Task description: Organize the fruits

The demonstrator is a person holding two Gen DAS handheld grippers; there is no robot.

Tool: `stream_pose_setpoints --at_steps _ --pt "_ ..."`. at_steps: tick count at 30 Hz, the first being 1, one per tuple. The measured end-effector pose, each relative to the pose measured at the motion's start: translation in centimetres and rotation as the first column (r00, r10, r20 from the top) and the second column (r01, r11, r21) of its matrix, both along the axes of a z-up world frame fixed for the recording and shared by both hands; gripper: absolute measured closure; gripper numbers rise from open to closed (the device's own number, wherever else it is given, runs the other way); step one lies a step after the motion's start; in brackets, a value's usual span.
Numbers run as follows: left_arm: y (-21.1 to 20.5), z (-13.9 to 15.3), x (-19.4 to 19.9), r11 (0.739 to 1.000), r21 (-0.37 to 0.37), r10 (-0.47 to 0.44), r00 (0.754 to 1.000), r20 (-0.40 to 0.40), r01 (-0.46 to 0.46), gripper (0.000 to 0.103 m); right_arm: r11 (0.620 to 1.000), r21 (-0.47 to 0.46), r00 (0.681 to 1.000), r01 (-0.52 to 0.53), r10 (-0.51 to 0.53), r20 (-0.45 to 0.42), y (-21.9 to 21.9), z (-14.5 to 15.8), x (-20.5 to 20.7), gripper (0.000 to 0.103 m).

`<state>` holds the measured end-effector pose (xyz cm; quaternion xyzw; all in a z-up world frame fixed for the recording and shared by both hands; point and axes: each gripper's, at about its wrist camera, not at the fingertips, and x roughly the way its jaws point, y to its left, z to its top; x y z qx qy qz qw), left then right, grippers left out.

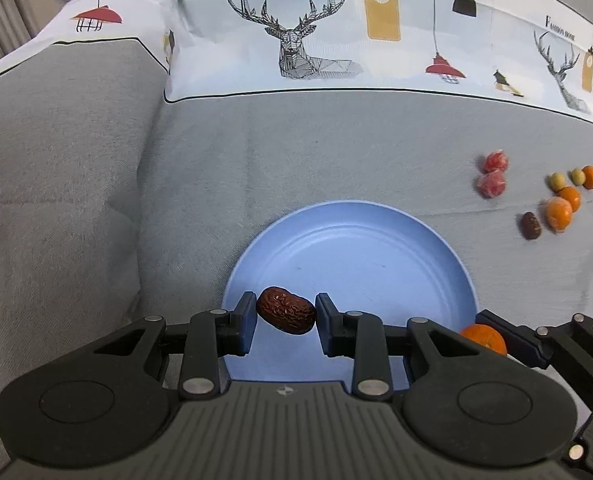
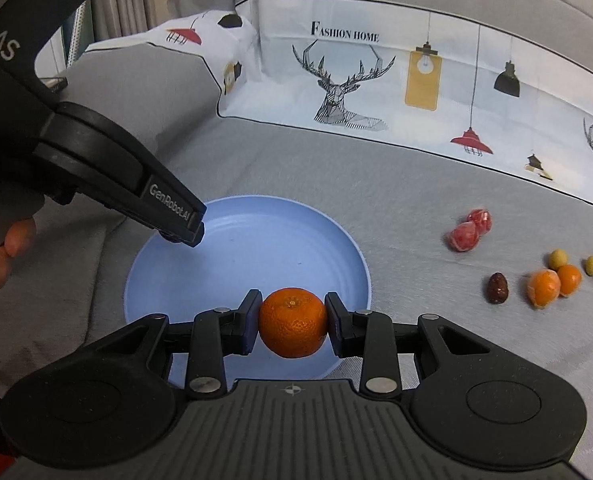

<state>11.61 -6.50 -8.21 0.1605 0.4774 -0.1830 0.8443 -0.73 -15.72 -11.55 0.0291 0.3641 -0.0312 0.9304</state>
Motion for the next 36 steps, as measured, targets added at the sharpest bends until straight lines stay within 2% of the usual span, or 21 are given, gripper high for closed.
stream_pose_setpoints --at_steps 1,2,3,4,5,7,8,10,13,19,24,36 --pt "0.0 -0.1 0.1 1.000 0.000 0.000 1.000 0.011 0.000 0.066 1.000 0.003 1.000 -0.006 0.006 -0.002 -0.1 0.0 0.2 0.067" --pt "0.0 -0.1 0.2 1.000 -0.006 -0.005 1.000 0.018 0.005 0.059 1.000 0.008 1.000 -0.015 0.015 -0.005 -0.2 0.0 0.4 0.066" --pt "0.1 0.0 0.2 1.000 -0.014 -0.010 1.000 0.019 0.011 0.030 1.000 0.012 1.000 -0.018 0.018 -0.005 -0.3 0.1 0.7 0.066" --pt "0.2 0.2 0.1 1.000 -0.020 -0.009 1.000 0.028 0.009 0.003 1.000 0.012 1.000 -0.016 0.016 0.000 -0.5 0.2 0.8 0.061" --pt "0.3 0.5 -0.1 1.000 -0.022 0.002 0.999 0.054 -0.001 0.000 1.000 0.011 1.000 -0.016 0.016 0.002 -0.6 0.4 0.9 0.053" --pt "0.7 1.3 -1.0 0.999 -0.036 -0.001 0.994 0.111 0.005 0.000 1.000 0.006 1.000 -0.016 0.016 0.014 -0.9 1.2 0.7 0.026" --pt "0.8 1.6 -1.4 0.999 -0.030 -0.022 0.994 0.111 0.026 0.000 1.000 0.001 1.000 -0.015 0.015 0.018 -1.1 1.6 0.5 0.017" --pt "1.0 1.8 -2.0 0.999 0.003 -0.034 0.995 0.093 0.034 0.000 1.000 -0.016 1.000 -0.020 0.020 0.007 -1.1 2.3 -0.4 0.008" --pt "2.0 2.3 -3.5 1.000 0.017 -0.027 0.997 0.076 0.026 0.000 1.000 0.001 1.000 -0.016 0.016 -0.025 -1.1 3.1 -2.4 0.004" --pt "5.2 3.1 -8.0 0.999 0.022 0.027 0.999 0.020 -0.028 0.000 0.998 0.058 0.997 -0.009 0.013 -0.082 1.0 4.0 -6.3 0.002" --pt "7.4 4.1 -10.5 0.997 0.011 0.071 0.997 0.018 -0.071 0.000 0.999 0.040 0.998 -0.026 0.028 -0.050 2.5 5.2 -8.1 0.001" --pt "9.2 7.6 -13.9 0.996 -0.039 0.085 0.990 0.113 -0.081 0.000 1.000 -0.010 0.999 -0.009 0.009 0.038 4.1 8.1 -11.6 0.001"
